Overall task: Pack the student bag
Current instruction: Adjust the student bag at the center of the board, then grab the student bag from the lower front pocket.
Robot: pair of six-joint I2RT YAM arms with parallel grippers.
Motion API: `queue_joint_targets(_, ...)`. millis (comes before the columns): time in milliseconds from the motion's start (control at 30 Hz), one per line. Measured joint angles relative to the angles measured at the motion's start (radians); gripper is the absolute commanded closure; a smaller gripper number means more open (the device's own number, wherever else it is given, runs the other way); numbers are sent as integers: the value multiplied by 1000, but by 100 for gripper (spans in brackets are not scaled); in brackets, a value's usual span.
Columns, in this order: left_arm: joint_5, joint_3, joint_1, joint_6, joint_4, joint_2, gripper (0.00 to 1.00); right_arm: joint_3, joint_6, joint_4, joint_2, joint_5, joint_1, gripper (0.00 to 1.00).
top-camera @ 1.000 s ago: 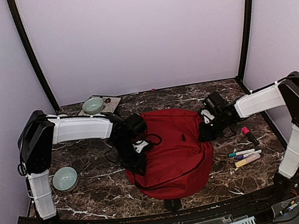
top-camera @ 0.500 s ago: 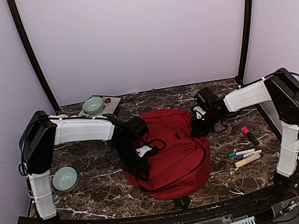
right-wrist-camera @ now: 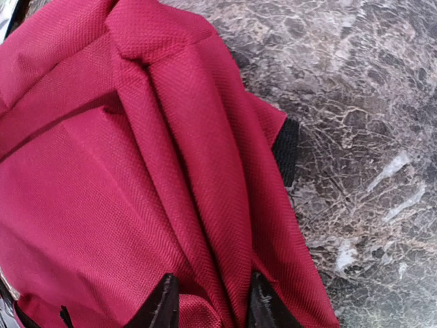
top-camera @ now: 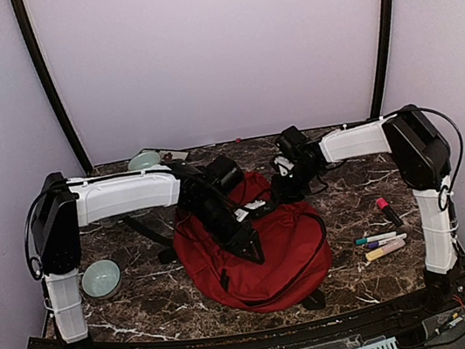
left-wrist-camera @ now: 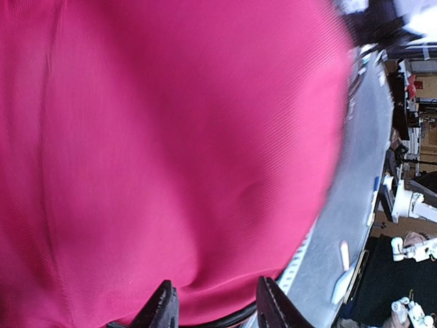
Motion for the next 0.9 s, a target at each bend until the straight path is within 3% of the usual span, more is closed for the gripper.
queue_joint_targets(200, -60, 97, 6, -38, 4, -34, 54, 4, -19, -50, -34, 29, 2, 49)
queue_joint_targets(333, -178, 131, 19, -127, 16, -34, 41, 0, 5, -95, -120, 98, 2, 44)
queue_joint_targets(633, -410, 288, 71, -491, 84, 76, 37, -191, 171, -46, -414, 168, 8, 43)
queue_joint_targets(900, -474, 360, 75, -773, 122, 196, 37, -374, 309, 13, -460, 167, 92, 43)
